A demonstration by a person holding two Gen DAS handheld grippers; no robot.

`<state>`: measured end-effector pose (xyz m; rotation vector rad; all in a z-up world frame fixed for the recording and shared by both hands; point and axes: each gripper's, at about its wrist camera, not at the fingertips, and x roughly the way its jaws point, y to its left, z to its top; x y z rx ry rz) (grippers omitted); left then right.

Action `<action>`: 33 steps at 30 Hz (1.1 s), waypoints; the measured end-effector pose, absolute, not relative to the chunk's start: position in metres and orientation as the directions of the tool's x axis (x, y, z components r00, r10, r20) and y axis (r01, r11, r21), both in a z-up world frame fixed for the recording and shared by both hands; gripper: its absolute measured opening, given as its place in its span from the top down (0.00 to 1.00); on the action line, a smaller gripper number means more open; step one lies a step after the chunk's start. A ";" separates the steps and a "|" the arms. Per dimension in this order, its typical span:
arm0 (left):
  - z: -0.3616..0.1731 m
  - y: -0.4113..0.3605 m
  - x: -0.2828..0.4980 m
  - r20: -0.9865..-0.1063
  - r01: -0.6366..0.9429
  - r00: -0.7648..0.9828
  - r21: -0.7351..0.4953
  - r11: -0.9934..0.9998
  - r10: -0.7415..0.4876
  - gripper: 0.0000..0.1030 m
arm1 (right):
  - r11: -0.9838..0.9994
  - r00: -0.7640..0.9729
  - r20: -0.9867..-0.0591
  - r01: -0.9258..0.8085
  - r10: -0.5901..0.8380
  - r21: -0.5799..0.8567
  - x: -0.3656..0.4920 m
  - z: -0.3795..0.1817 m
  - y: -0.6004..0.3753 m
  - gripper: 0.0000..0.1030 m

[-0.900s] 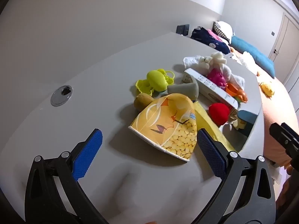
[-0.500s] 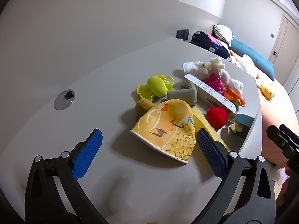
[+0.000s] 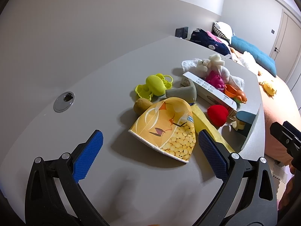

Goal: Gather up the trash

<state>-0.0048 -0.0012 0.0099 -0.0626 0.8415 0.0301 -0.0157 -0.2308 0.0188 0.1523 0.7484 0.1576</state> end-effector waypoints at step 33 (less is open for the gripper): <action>0.008 -0.001 -0.006 -0.744 -0.067 0.668 -0.055 0.996 0.004 0.05 | 0.977 0.723 -0.662 -0.087 0.197 0.196 -0.018 0.019 -0.232 0.02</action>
